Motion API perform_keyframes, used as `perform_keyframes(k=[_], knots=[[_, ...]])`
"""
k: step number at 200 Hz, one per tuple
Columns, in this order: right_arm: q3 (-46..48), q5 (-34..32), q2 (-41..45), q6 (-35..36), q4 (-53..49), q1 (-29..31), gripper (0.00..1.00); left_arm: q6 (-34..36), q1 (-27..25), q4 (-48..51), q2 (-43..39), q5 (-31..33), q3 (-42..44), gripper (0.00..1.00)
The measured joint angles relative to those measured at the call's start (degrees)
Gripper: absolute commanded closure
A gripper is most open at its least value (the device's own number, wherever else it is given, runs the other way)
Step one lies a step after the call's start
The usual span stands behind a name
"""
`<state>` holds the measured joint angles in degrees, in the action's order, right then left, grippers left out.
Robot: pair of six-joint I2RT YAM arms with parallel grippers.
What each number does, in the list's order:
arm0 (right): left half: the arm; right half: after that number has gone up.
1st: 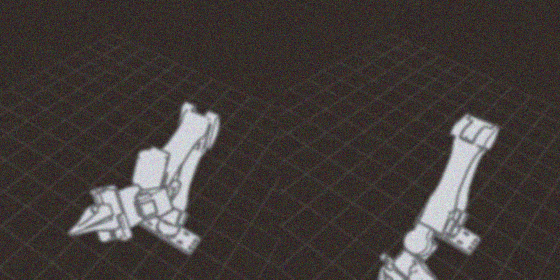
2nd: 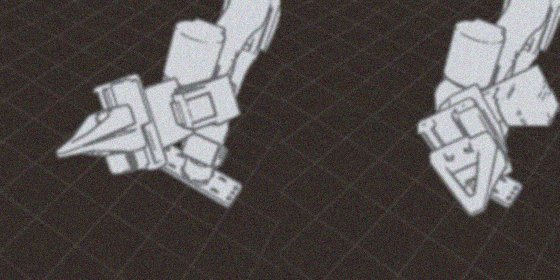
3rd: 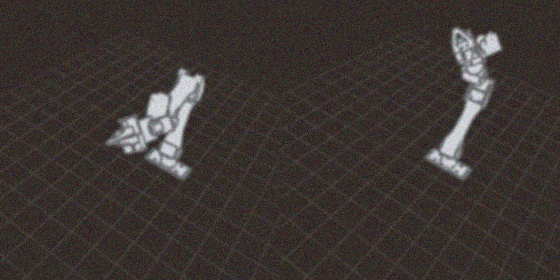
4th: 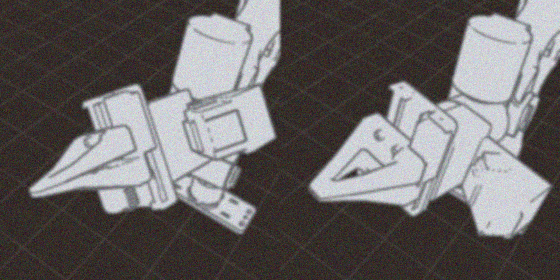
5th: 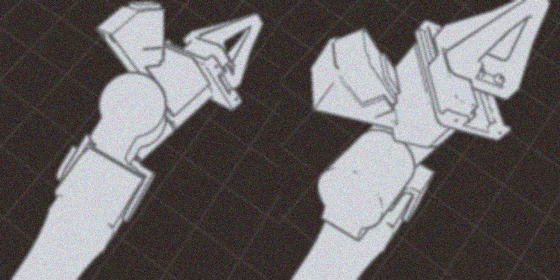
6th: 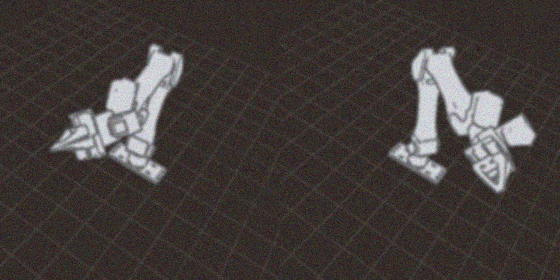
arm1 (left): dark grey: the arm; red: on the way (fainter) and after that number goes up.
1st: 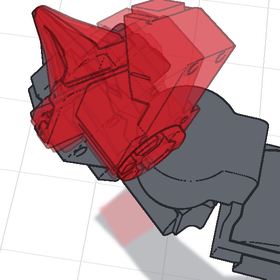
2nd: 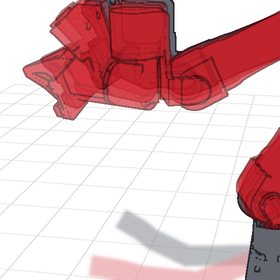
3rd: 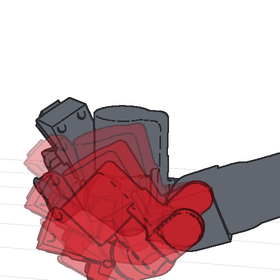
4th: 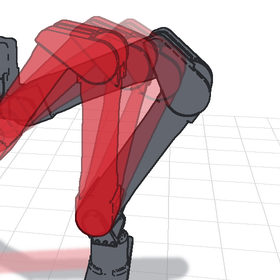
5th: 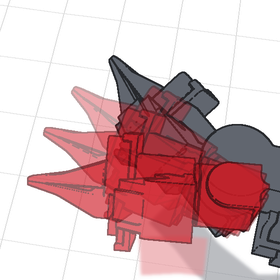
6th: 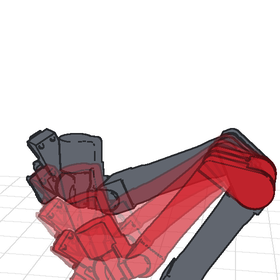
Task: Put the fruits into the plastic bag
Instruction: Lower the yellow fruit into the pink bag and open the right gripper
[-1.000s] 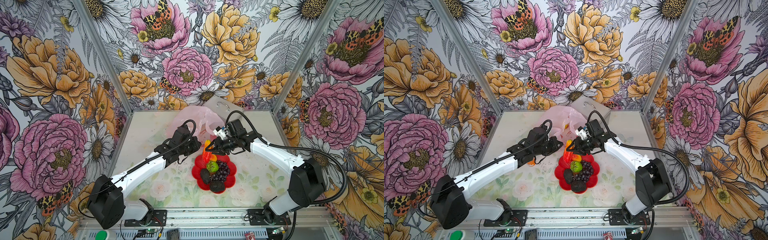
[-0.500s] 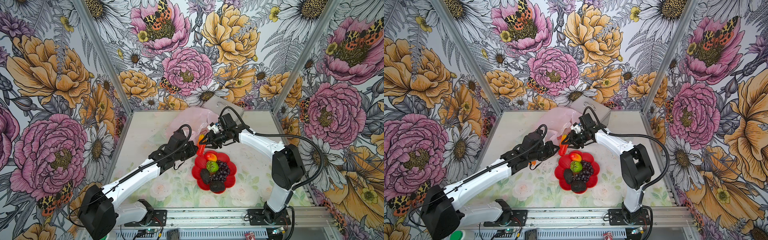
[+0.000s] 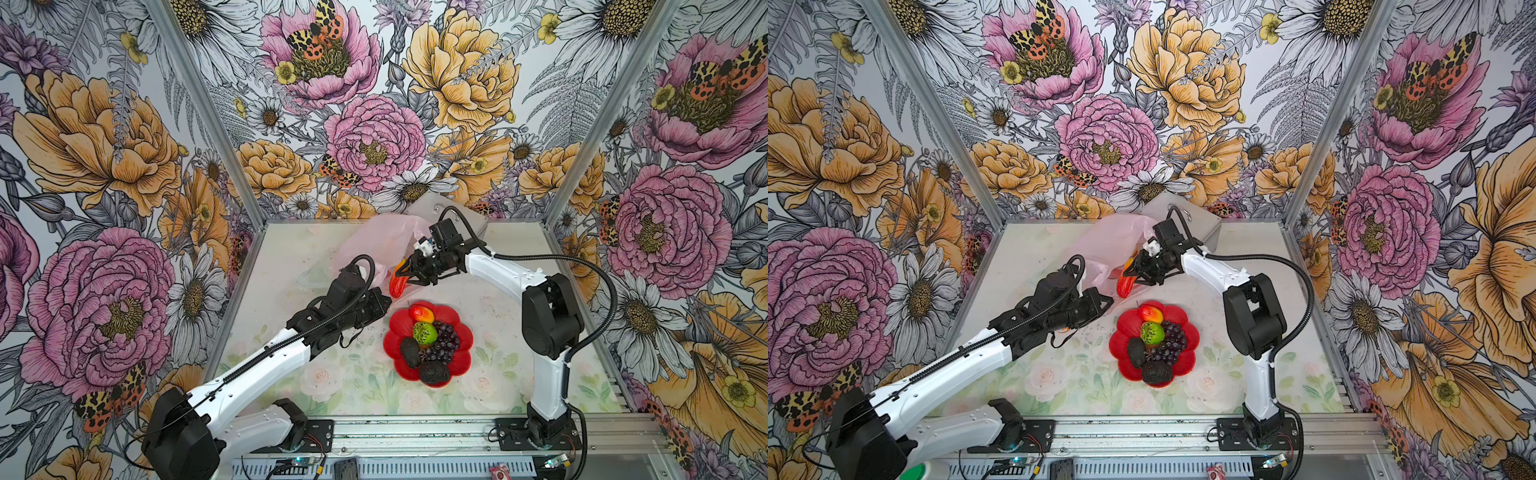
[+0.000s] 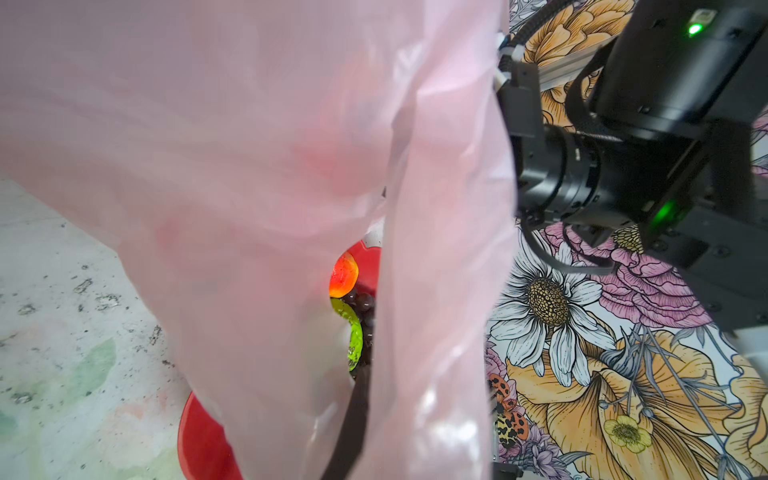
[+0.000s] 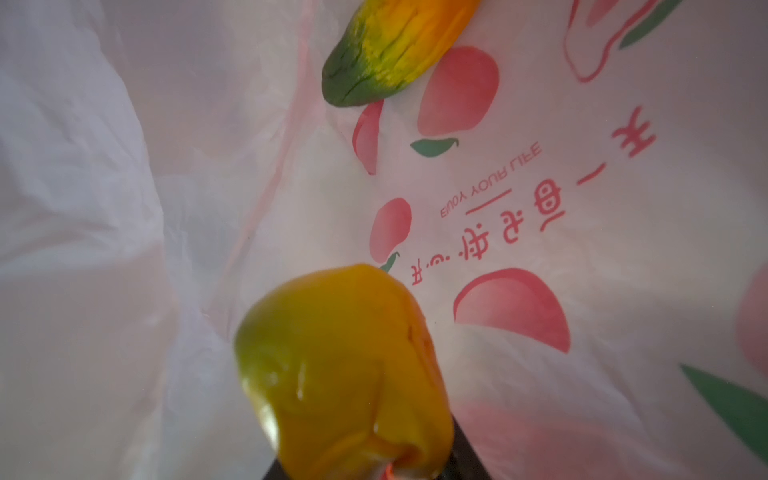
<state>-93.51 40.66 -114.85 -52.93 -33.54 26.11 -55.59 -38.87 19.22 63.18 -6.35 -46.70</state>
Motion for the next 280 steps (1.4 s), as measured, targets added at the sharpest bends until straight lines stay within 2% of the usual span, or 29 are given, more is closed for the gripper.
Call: perform_keyframes(k=[38, 119, 143, 199, 280], knots=[[-3.3, -2.2, -1.9, -1.6, 0.0, -1.5, 0.67, 0.0, 0.1, 0.5, -0.5, -0.1, 1.0, 1.00], [-5.9, -7.5, -6.7, -2.7, 0.0, -2.9, 0.60, 0.2, 0.9, 0.5, -0.5, -0.9, 1.1, 1.00], [-7.2, -8.1, -8.5, -2.9, 0.0, -3.0, 0.55, 0.2, 1.3, 0.5, -0.5, -1.1, 1.1, 1.00], [-10.1, -7.7, -10.8, -3.5, 0.0, -3.2, 0.34, 0.3, 2.7, 0.5, -0.4, -1.9, 1.1, 1.00], [-10.9, -6.4, -10.9, -3.6, 0.4, -4.0, 0.30, 0.5, 3.0, 0.3, 3.3, -3.1, 1.0, 1.00]])
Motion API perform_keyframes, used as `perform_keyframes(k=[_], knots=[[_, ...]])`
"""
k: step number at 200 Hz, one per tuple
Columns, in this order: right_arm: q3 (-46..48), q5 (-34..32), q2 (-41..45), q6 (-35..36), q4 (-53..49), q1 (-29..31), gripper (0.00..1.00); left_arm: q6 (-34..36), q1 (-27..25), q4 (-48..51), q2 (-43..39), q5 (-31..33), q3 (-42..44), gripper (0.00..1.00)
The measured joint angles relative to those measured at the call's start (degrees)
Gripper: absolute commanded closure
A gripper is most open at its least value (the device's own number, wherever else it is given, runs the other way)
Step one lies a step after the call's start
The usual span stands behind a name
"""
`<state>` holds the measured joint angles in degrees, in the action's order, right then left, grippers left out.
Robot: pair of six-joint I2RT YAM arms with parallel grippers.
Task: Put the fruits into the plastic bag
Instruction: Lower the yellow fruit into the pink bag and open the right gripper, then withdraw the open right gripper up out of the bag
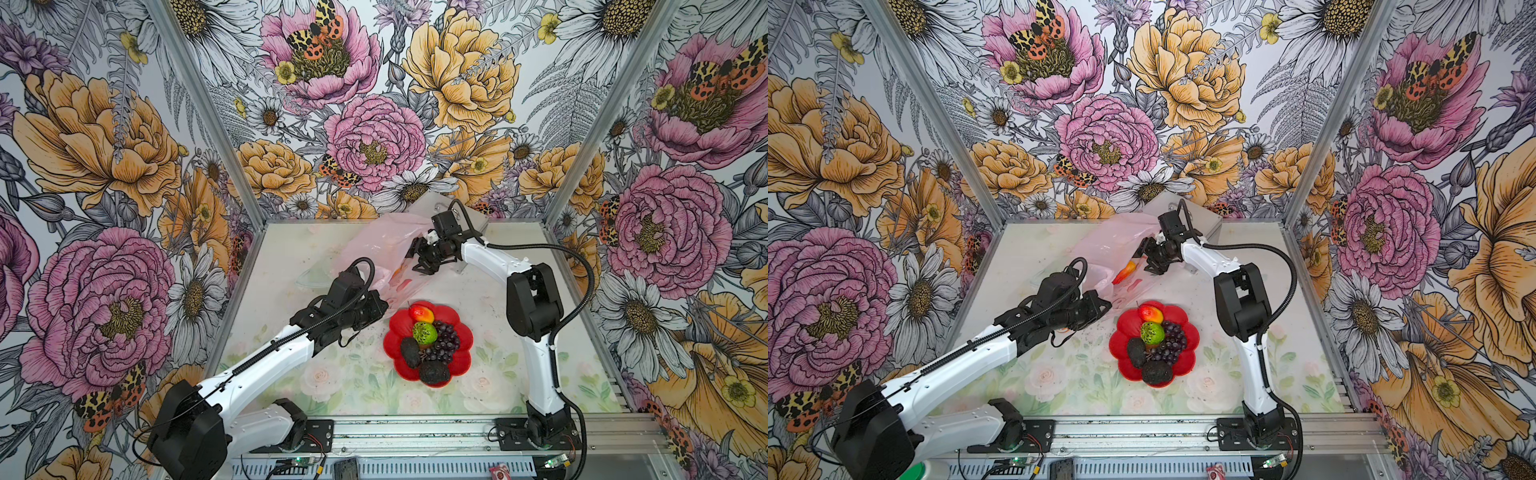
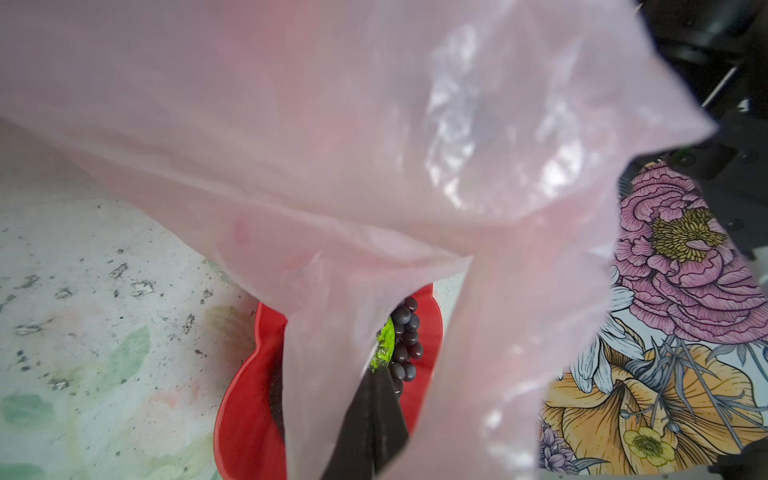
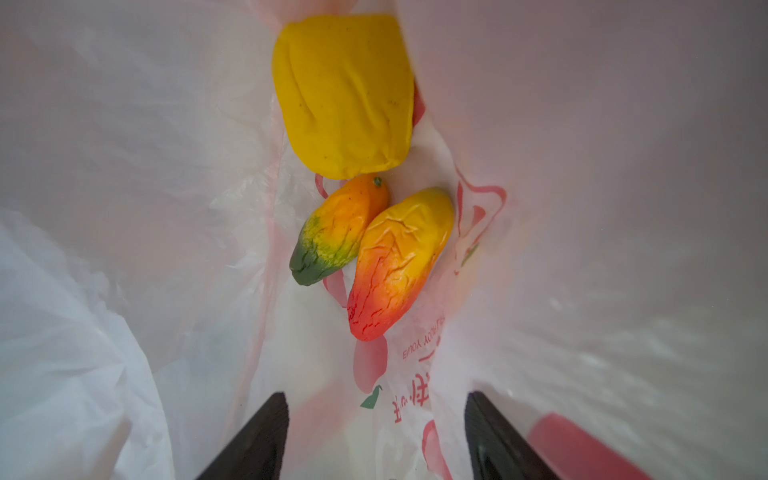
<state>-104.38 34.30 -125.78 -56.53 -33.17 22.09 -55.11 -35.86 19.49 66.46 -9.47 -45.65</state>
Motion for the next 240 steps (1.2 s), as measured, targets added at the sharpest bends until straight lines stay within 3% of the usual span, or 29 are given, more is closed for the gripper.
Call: perform_keyframes(k=[61, 123, 240], knots=[[3.6, 1.0, 1.2, 0.5, 1.3, -0.9, 0.27, 0.0, -1.1, -0.1, 0.1, 0.0, -0.1, 1.00], [8.9, 3.2, 9.9, 3.0, 1.4, -1.2, 0.27, -0.1, -1.9, -0.1, 0.0, 0.0, -0.1, 1.00], [15.3, 14.6, 25.4, 11.9, 2.2, -1.2, 0.26, -0.5, -3.1, -2.0, 4.9, 0.4, -1.7, 1.00]])
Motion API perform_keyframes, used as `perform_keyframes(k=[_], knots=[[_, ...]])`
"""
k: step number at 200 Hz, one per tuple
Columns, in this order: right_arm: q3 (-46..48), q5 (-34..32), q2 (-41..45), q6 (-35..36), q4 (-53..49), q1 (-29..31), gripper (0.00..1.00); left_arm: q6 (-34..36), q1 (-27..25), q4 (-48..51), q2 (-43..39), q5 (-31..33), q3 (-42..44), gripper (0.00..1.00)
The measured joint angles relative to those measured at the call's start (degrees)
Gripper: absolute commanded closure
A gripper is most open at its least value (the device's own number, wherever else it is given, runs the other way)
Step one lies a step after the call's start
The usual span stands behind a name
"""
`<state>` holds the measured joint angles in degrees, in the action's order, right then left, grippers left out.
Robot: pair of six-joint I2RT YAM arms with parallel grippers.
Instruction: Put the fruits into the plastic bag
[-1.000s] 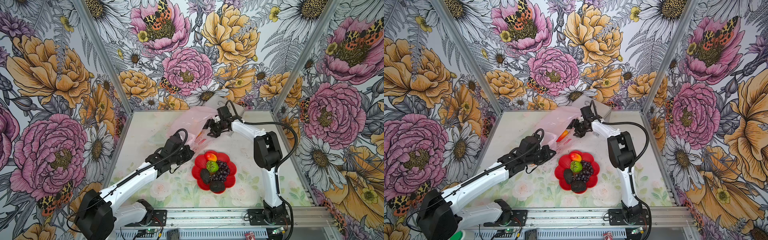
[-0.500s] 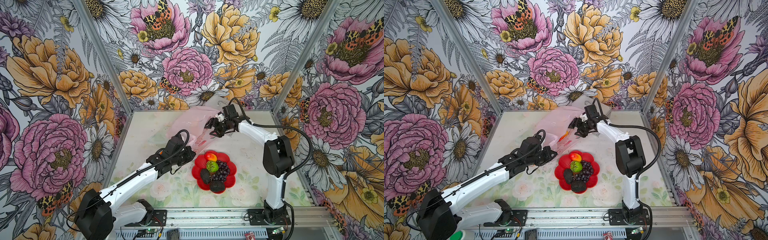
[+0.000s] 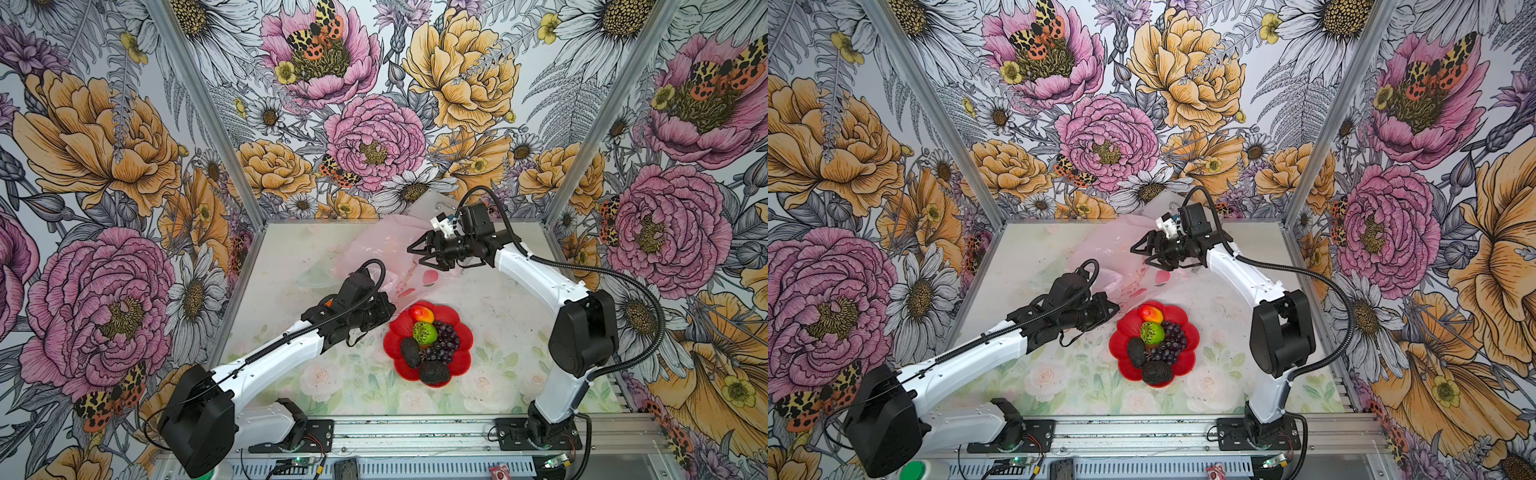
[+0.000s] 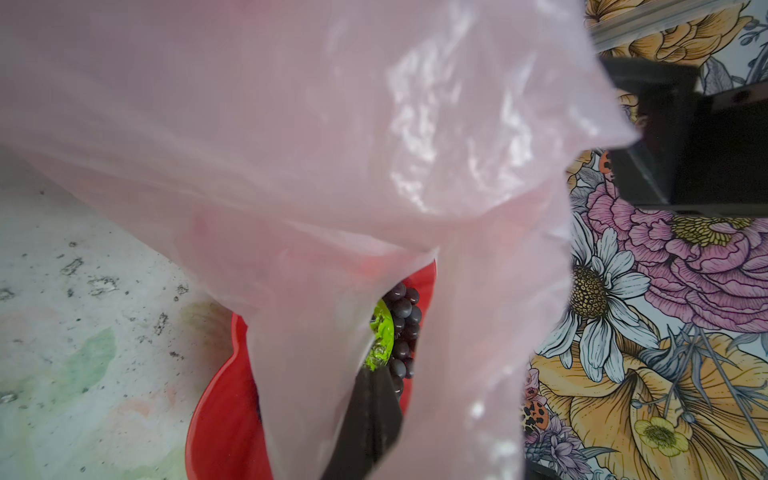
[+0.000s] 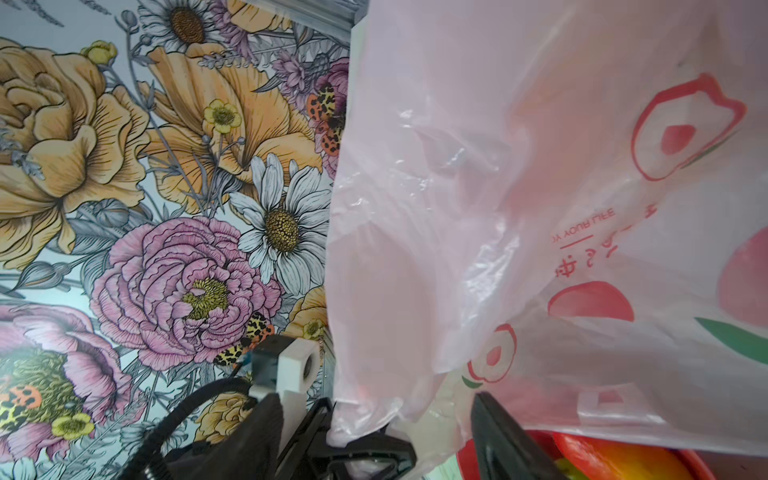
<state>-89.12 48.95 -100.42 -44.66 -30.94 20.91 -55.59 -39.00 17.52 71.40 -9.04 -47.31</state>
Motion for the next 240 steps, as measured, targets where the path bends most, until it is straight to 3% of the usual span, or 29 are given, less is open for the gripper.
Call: perform_keyframes(k=[8, 15, 18, 52, 110, 176, 240], knots=[[0.4, 0.7, 1.4, 1.0, 0.0, 0.0, 0.22, 0.0, -0.2, -0.1, 0.7, 0.0, -0.5, 1.00], [0.9, 1.2, 2.9, 2.3, 0.1, 0.0, 0.01, 0.0, -0.2, -0.3, 1.3, 0.0, -1.0, 1.00], [1.0, 1.3, 3.4, 2.6, 0.1, 0.0, 0.01, 0.0, -0.2, -0.3, 1.4, 0.0, -1.1, 1.00], [3.3, 0.7, 9.5, 7.9, 0.3, 0.0, 0.00, 0.0, -0.3, -0.5, 3.3, 0.0, -3.1, 1.00], [10.4, -13.7, 21.2, 18.6, -0.3, -1.6, 0.01, 0.0, -0.3, -0.7, 4.5, 0.0, -4.2, 1.00], [10.6, -26.0, 20.0, 26.0, -12.0, -1.2, 0.07, 0.0, -0.3, -0.9, 4.3, 0.7, -4.2, 1.00], [10.4, -33.7, 16.5, 31.8, -20.7, 6.6, 0.08, 0.0, -0.3, -1.1, 2.6, 0.9, -4.2, 1.00]])
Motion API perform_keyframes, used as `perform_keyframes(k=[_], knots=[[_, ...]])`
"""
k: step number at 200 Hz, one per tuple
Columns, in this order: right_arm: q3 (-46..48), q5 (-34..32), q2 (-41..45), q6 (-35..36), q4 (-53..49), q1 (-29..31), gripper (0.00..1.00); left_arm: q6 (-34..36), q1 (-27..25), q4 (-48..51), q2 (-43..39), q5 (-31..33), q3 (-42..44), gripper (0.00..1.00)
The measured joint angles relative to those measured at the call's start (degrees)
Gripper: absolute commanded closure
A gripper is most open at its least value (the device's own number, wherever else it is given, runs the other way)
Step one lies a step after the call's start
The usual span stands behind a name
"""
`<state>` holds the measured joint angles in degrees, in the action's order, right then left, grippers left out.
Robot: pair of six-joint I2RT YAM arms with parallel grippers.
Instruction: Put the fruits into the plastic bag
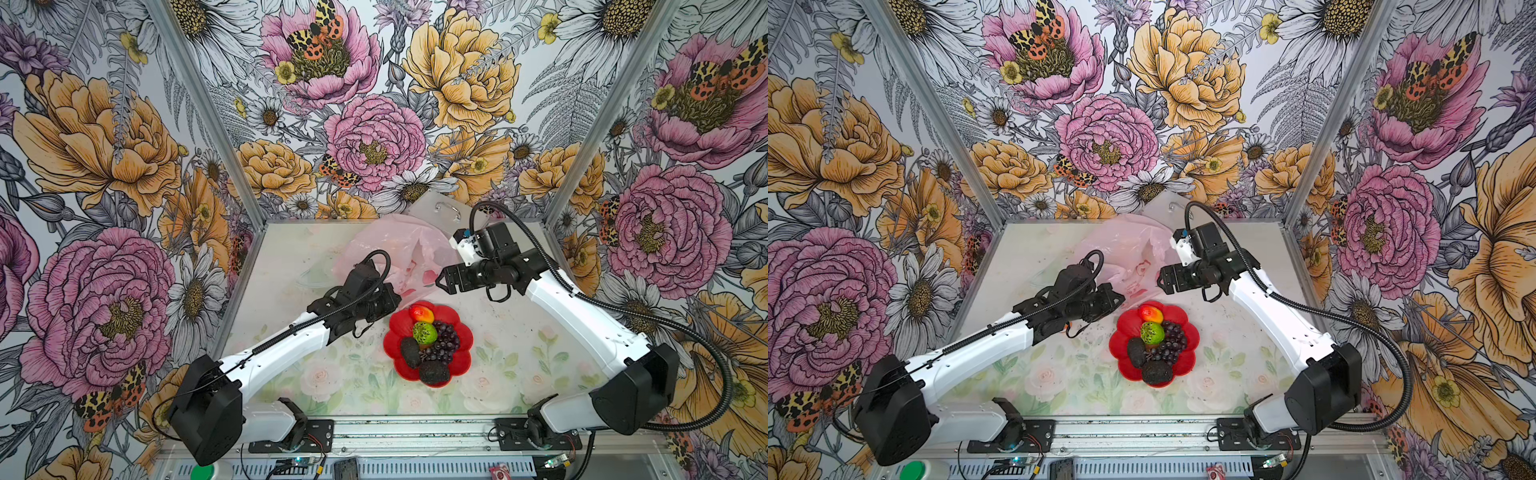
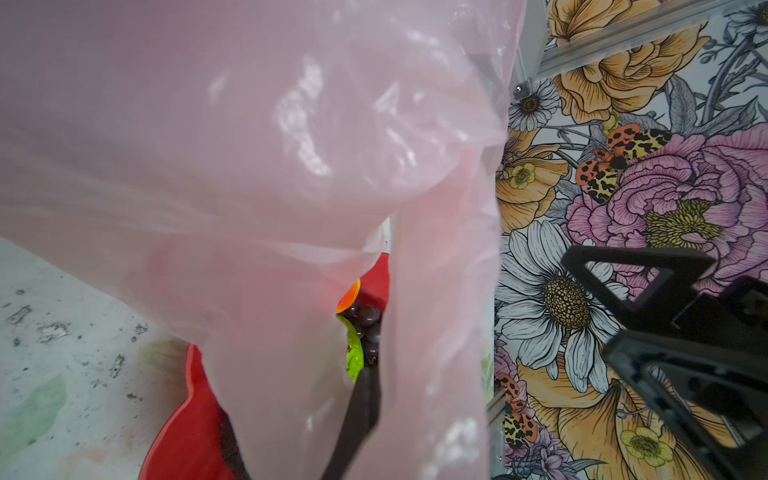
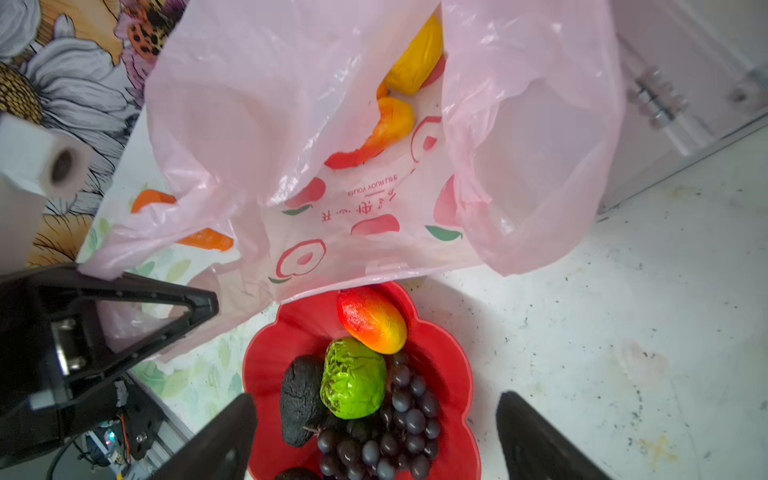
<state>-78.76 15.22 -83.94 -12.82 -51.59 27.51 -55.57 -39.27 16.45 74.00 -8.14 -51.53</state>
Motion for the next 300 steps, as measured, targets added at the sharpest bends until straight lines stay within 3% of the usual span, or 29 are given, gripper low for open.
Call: perform_keyframes(k=[62, 158, 300], knots=[[0.0, -2.2, -8.4, 0.4, -3.1, 8.2, 0.09, 0.0, 0.0, 0.0, -1.4, 0.0, 1.5, 1.00], [-4.7, -3.7, -20.5, 0.3, -3.5, 9.2, 0.09, 0.0, 0.1, 0.0, -4.3, 1.1, 3.6, 1.00], [-11.0, -6.1, -31.1, 1.9, -3.9, 9.7, 0.12, -0.7, 2.0, 1.8, -11.7, 1.4, 7.3, 1.00]])
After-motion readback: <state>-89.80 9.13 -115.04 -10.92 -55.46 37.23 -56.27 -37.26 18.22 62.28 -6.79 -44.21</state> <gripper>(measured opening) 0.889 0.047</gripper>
